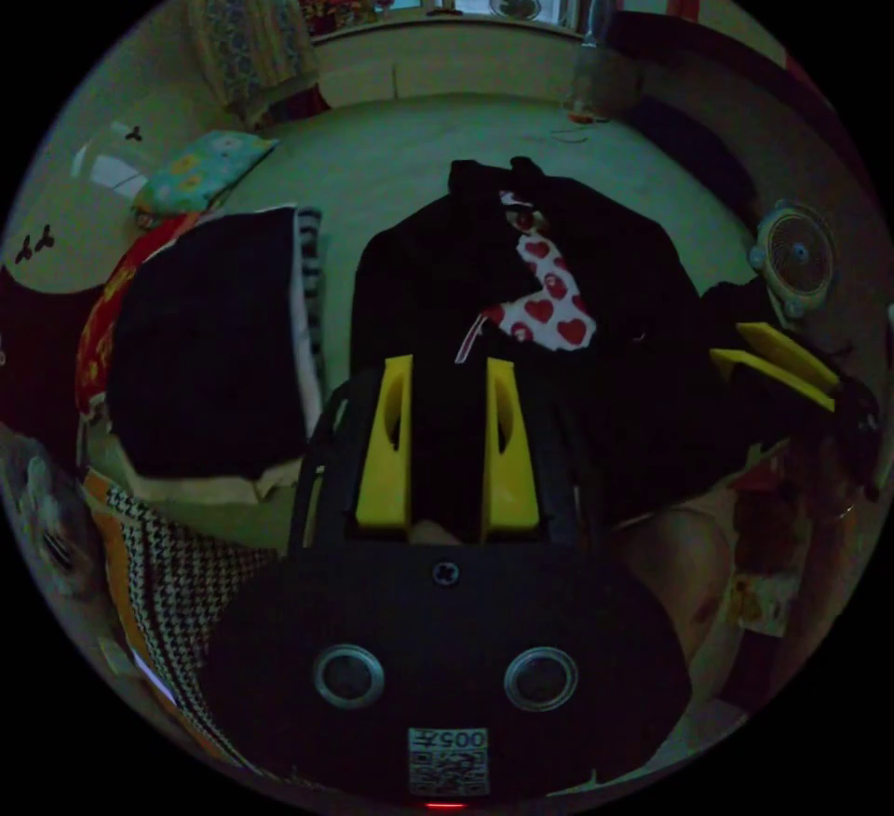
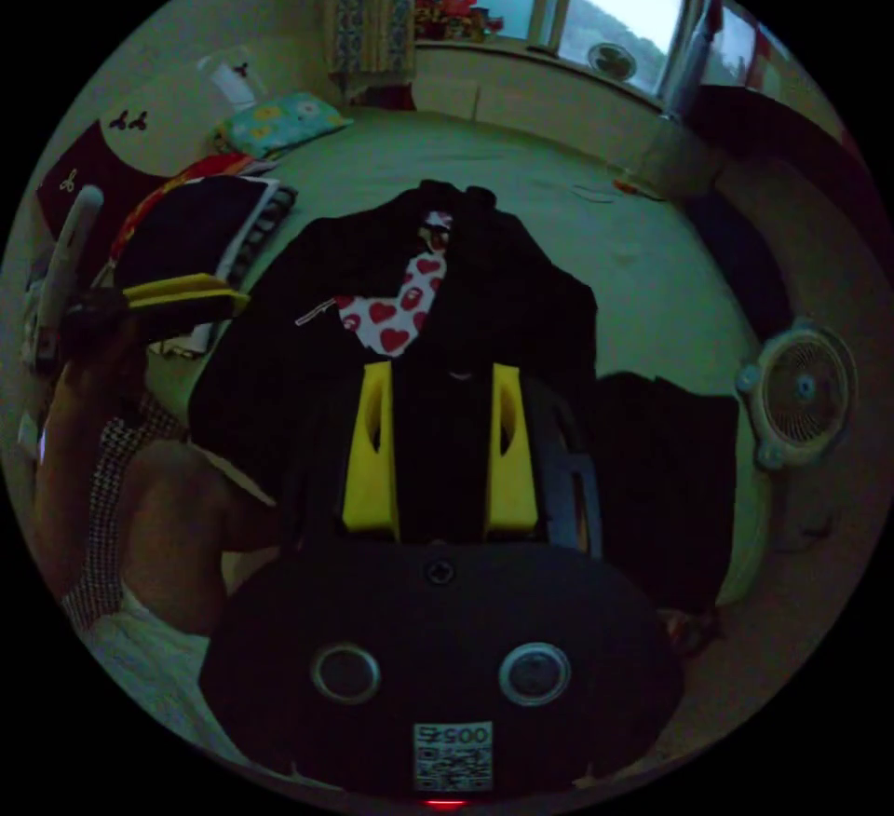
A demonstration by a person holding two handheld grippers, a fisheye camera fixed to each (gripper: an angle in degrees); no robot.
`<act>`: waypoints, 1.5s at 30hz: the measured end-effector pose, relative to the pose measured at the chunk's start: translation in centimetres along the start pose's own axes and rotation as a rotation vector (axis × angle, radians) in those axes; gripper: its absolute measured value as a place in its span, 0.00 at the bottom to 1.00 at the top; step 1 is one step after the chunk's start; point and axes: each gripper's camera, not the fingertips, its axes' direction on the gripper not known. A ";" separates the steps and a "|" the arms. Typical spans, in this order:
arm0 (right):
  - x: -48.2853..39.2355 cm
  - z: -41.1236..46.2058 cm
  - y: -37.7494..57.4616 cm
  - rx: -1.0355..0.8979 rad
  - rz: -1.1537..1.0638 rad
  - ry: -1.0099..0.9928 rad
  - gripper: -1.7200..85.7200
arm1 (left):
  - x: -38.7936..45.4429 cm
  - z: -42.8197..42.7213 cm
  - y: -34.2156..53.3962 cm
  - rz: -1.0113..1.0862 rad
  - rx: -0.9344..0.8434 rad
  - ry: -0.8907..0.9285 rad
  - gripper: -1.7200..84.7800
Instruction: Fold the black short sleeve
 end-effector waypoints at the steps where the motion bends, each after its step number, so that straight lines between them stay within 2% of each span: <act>1: -0.3 0.7 -0.6 -0.007 -0.010 0.004 0.15 | 1.0 1.5 -1.7 0.025 -0.011 0.028 0.17; 8: -1.8 9.6 -4.9 -0.215 -0.101 0.070 0.12 | 5.6 10.4 -10.0 0.097 -0.044 0.026 0.18; 11: -0.4 8.5 -6.0 -0.137 -0.090 0.056 0.02 | 6.4 13.7 -12.1 0.080 -0.062 0.023 0.17; 13: 1.4 7.2 -7.2 -0.067 -0.065 0.054 0.01 | 6.9 14.9 -13.7 0.063 -0.070 0.031 0.16; 18: 9.9 4.9 -13.4 0.027 0.151 0.240 0.01 | 8.2 17.8 -17.6 -0.007 -0.083 0.092 0.15; 21: 14.8 5.4 -16.1 0.050 0.321 0.264 0.01 | 9.0 19.3 -19.5 -0.005 -0.075 0.084 0.14; 28: 17.9 7.1 -18.5 0.109 0.532 0.406 0.04 | 10.0 22.3 -23.6 0.014 -0.073 0.090 0.14; 32: 15.0 6.3 -18.5 0.223 0.510 0.379 0.06 | 10.2 23.7 -25.7 0.017 -0.070 0.096 0.14; 40: 3.7 7.3 -16.8 0.177 0.410 0.113 0.09 | 10.2 24.8 -28.9 0.042 -0.082 0.101 0.16; 45: -3.4 10.6 -16.5 0.024 0.342 -0.050 0.11 | 10.5 25.5 -30.2 0.103 -0.091 0.056 0.17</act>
